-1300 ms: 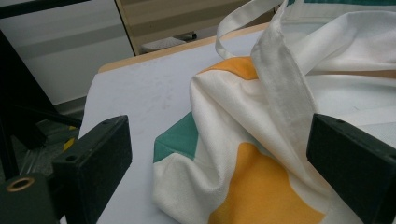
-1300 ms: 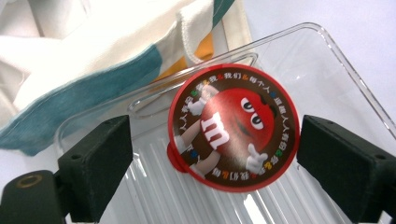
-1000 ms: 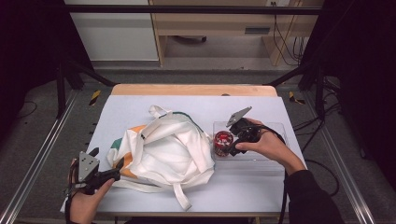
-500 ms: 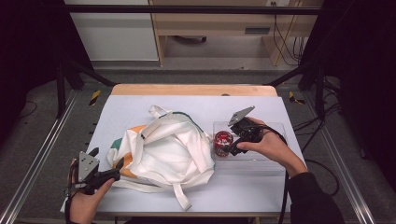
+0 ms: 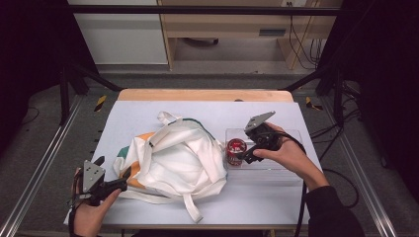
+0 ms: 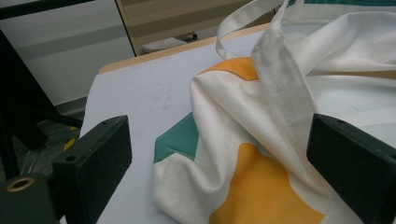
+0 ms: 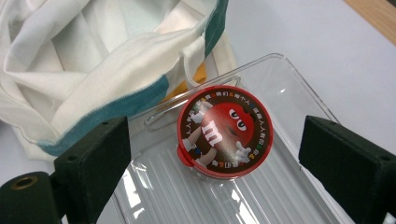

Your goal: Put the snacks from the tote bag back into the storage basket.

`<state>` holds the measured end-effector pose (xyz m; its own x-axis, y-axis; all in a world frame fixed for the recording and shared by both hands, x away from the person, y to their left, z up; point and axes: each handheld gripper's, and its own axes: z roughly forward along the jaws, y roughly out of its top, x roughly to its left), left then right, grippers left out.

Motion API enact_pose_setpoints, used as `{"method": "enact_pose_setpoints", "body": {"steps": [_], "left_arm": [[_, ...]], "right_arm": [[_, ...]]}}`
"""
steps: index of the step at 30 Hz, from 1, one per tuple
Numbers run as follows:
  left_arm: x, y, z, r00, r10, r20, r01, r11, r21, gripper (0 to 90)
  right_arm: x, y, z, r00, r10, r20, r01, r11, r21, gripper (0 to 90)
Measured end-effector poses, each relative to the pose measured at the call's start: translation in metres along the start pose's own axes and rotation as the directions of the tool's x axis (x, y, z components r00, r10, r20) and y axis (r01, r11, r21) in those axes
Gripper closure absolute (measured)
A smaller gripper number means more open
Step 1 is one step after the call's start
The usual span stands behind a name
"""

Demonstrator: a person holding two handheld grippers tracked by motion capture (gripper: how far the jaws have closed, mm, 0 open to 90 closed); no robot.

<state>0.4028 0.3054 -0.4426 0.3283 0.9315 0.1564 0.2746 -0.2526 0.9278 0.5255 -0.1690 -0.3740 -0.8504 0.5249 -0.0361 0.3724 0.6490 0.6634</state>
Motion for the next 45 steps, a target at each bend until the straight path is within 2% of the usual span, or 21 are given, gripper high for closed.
{"method": "enact_pose_setpoints", "body": {"steps": [11,15,19,20,22,23,25,26,34,35,37,38,39,40,41,42,44,45], "left_arm": [[0.000,0.000,0.000,1.0000,0.000,-0.001,0.000,1.0000,0.000,6.4],[0.000,0.000,0.000,1.0000,-0.001,-0.001,0.001,1.0000,0.000,6.4],[0.000,0.000,0.001,1.0000,-0.001,0.000,0.001,1.0000,0.001,6.4],[0.000,0.000,0.000,1.0000,0.000,0.000,0.000,1.0000,0.002,6.4],[0.000,0.000,0.000,1.0000,0.000,-0.001,0.000,1.0000,0.000,6.4],[0.000,0.000,0.000,1.0000,0.001,-0.002,-0.001,1.0000,0.001,6.4],[0.000,0.000,0.000,1.0000,-0.001,-0.002,0.001,1.0000,0.000,6.4],[0.000,0.000,0.000,1.0000,0.000,-0.002,0.000,1.0000,0.000,6.4],[-0.001,0.000,0.000,1.0000,0.001,0.000,-0.001,1.0000,0.000,6.4],[-0.001,0.000,0.000,1.0000,0.001,-0.001,-0.001,1.0000,0.000,6.4],[0.000,0.000,0.000,1.0000,-0.001,-0.002,0.001,1.0000,0.001,6.4],[0.000,0.000,-0.001,1.0000,-0.003,-0.005,0.003,1.0000,-0.001,6.4],[0.000,0.000,-0.001,1.0000,-0.003,-0.005,0.003,1.0000,-0.001,6.4],[0.001,0.000,-0.001,1.0000,-0.005,-0.007,0.005,1.0000,-0.003,6.4],[0.001,0.000,-0.001,1.0000,-0.006,-0.007,0.006,1.0000,-0.005,6.4],[0.002,0.000,-0.001,0.9999,-0.008,-0.008,0.008,0.9999,-0.006,6.4],[0.002,0.000,-0.002,0.9999,-0.011,-0.008,0.011,0.9999,-0.011,6.4],[0.002,0.000,-0.002,0.9999,-0.011,-0.008,0.011,0.9999,-0.011,6.4]], "right_arm": [[0.002,-0.004,-0.005,0.9988,0.041,0.025,-0.041,0.998,-0.037,9.5],[0.005,-0.005,-0.007,0.9959,0.064,0.063,-0.061,0.996,-0.059,9.5],[0.009,-0.005,-0.009,0.9930,0.091,0.075,-0.084,0.992,-0.091,9.2],[0.011,-0.005,-0.011,0.9893,0.103,0.103,-0.093,0.991,-0.098,9.1],[0.013,-0.005,-0.012,0.9872,0.109,0.117,-0.097,0.990,-0.104,9.1],[0.015,-0.006,-0.014,0.9814,0.144,0.127,-0.127,0.983,-0.130,9.1],[0.016,-0.007,-0.016,0.9788,0.158,0.130,-0.139,0.980,-0.144,9.2],[0.018,-0.008,-0.018,0.9735,0.182,0.139,-0.159,0.974,-0.161,9.1],[0.028,-0.008,-0.027,0.9599,0.218,0.176,-0.183,0.963,-0.199,8.9],[0.032,-0.008,-0.029,0.9550,0.233,0.183,-0.192,0.957,-0.216,9.0],[0.033,-0.008,-0.031,0.9528,0.239,0.188,-0.195,0.955,-0.223,9.1],[0.035,-0.011,-0.032,0.9452,0.264,0.193,-0.218,0.948,-0.231,9.1],[0.035,-0.011,-0.032,0.9452,0.264,0.193,-0.218,0.948,-0.231,9.1],[0.036,-0.015,-0.032,0.9352,0.283,0.213,-0.234,0.945,-0.227,9.3],[0.036,-0.015,-0.032,0.9352,0.283,0.213,-0.234,0.945,-0.227,9.3],[0.036,-0.018,-0.032,0.9312,0.278,0.236,-0.233,0.951,-0.201,8.9],[0.036,-0.023,-0.035,0.9215,0.310,0.234,-0.260,0.940,-0.221,9.1],[0.035,-0.026,-0.037,0.9207,0.315,0.230,-0.264,0.937,-0.227,9.0]]}}
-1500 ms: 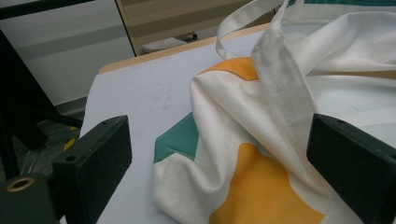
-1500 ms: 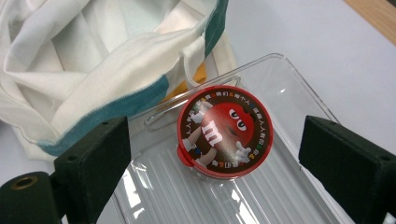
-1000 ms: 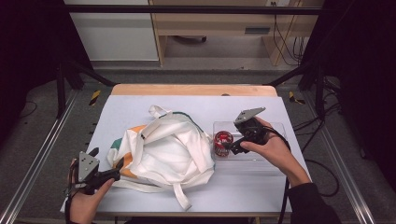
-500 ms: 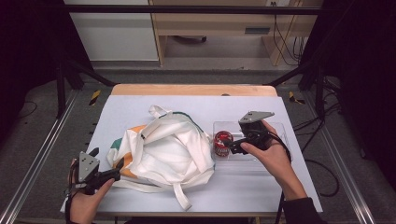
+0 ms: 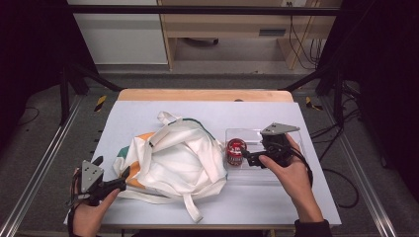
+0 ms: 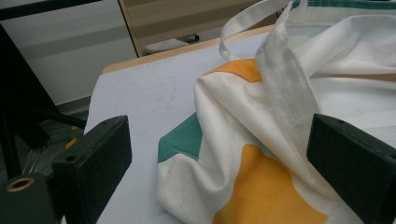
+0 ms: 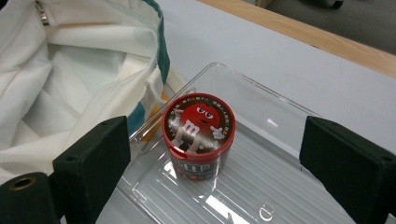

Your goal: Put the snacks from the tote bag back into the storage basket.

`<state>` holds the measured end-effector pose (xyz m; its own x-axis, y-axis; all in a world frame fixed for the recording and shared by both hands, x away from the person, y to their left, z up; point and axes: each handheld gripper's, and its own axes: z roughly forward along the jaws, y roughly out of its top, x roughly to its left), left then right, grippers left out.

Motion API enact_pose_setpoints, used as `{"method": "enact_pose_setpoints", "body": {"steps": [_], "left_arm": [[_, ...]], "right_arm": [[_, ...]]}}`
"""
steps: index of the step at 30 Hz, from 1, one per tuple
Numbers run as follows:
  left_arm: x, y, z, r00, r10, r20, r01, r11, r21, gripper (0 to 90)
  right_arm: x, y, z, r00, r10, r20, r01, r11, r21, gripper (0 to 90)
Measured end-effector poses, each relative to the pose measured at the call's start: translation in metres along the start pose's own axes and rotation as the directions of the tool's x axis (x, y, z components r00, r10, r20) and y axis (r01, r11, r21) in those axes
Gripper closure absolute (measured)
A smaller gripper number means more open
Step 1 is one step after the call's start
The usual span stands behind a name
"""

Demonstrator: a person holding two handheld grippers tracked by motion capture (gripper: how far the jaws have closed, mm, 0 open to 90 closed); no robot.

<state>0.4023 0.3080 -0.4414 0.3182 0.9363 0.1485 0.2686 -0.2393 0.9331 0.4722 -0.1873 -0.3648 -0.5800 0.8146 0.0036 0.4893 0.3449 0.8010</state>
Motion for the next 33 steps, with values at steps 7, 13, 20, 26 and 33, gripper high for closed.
{"method": "enact_pose_setpoints", "body": {"steps": [7,13,20,26,33], "left_arm": [[0.001,0.001,-0.001,1.0000,-0.001,0.005,0.001,1.0000,-0.004,6.4],[0.002,0.001,-0.001,1.0000,-0.007,0.003,0.007,0.9999,-0.007,6.4],[0.003,0.000,-0.001,0.9999,-0.012,-0.002,0.012,0.9999,-0.007,6.4],[0.004,0.000,-0.001,0.9999,-0.013,-0.002,0.013,0.9999,-0.006,6.4],[0.004,0.000,-0.001,0.9999,-0.014,-0.004,0.014,0.9999,-0.006,6.4]], "right_arm": [[-0.008,-0.009,-0.018,0.9977,0.045,0.051,-0.043,0.999,-0.033,9.0],[-0.017,-0.013,-0.029,0.9942,0.056,0.092,-0.052,0.997,-0.052,9.0],[-0.032,-0.019,-0.039,0.9862,0.078,0.146,-0.070,0.996,-0.062,9.0],[-0.047,-0.028,-0.047,0.9797,0.120,0.160,-0.109,0.991,-0.077,9.0],[-0.068,-0.042,-0.052,0.9666,0.161,0.199,-0.149,0.986,-0.074,9.0]]}}
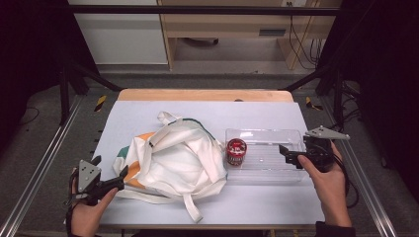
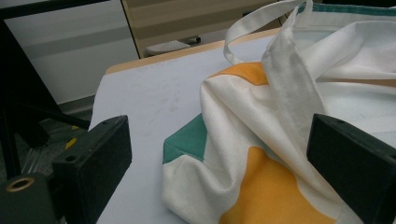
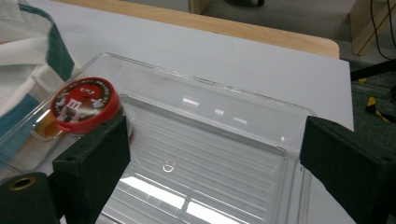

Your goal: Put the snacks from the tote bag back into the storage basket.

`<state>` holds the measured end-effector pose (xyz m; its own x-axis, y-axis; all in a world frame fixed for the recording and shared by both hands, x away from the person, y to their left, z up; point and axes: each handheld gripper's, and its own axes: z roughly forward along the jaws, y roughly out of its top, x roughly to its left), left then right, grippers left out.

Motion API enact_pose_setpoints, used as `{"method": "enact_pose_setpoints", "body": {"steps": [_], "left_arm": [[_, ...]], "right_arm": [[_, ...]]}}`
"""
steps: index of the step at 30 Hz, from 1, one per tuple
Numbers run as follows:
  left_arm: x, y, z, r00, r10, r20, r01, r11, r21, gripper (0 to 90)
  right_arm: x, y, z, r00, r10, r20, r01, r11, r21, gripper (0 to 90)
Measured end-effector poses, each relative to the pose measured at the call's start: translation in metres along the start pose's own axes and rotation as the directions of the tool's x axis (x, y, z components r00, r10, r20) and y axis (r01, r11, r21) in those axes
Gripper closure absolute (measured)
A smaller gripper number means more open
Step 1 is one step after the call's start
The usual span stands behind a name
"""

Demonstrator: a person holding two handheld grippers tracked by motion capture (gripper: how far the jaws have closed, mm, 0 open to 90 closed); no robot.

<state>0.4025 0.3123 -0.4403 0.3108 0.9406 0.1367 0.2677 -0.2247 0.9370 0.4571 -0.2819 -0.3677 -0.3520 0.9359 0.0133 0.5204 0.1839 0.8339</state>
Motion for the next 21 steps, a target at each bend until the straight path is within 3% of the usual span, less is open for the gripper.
{"method": "enact_pose_setpoints", "body": {"steps": [12,21], "left_arm": [[0.000,0.000,0.000,1.0000,-0.001,-0.001,0.001,1.0000,0.001,6.4],[0.000,0.000,0.001,1.0000,0.001,-0.002,-0.001,1.0000,0.003,6.4]], "right_arm": [[-0.022,-0.013,0.001,0.9970,0.048,0.061,-0.051,0.998,0.035,8.8],[-0.031,-0.025,0.012,0.9940,0.076,0.079,-0.083,0.992,0.100,8.8]]}}
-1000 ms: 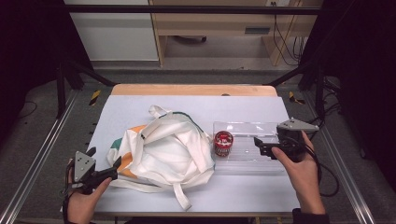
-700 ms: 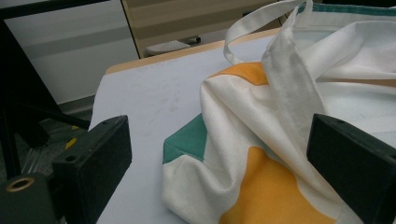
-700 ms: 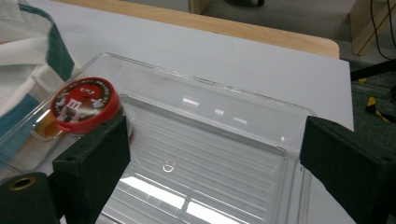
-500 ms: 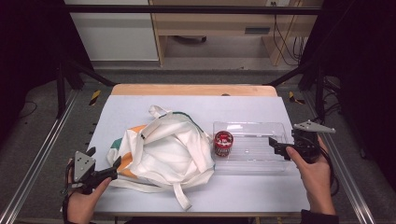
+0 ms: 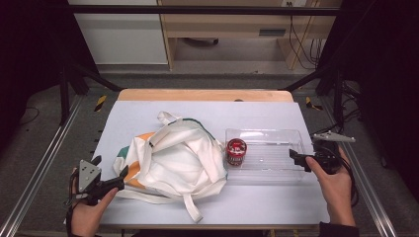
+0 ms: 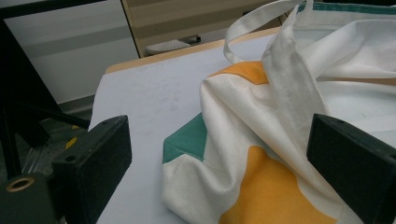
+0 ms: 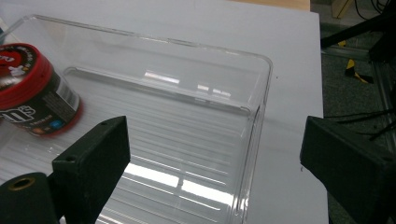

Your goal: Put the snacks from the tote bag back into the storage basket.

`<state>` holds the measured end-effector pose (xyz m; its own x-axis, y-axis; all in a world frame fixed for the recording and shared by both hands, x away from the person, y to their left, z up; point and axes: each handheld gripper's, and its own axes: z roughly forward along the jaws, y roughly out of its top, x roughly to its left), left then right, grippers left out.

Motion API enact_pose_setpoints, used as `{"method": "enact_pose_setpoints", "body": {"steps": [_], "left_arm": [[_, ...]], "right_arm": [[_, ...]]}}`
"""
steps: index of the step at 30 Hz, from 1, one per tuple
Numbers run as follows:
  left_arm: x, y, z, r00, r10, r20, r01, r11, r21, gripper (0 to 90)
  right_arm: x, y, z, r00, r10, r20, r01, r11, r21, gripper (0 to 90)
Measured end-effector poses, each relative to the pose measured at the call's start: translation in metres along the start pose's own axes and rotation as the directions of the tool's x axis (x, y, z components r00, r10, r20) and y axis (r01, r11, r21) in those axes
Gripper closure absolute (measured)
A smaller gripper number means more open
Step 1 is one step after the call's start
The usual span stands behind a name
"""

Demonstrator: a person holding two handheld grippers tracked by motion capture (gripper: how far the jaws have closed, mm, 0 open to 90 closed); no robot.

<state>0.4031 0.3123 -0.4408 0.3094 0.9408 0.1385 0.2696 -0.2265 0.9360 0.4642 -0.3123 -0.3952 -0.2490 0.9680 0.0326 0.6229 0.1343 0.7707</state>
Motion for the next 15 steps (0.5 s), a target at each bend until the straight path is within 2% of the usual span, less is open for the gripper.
{"method": "enact_pose_setpoints", "body": {"steps": [4,10,15], "left_arm": [[0.000,0.000,0.000,1.0000,0.001,0.003,-0.001,1.0000,0.002,6.4],[-0.002,0.000,0.001,0.9999,0.009,0.007,-0.009,1.0000,0.004,6.4],[0.000,0.000,0.001,1.0000,0.003,0.003,-0.003,1.0000,0.002,6.4]], "right_arm": [[-0.003,-0.004,0.005,0.9998,0.018,-0.005,-0.018,1.000,0.024,8.6],[-0.006,-0.009,0.011,0.9998,0.018,-0.008,-0.017,0.999,0.052,8.2],[-0.007,-0.009,0.012,0.9998,0.020,-0.009,-0.019,0.999,0.050,8.2]]}}
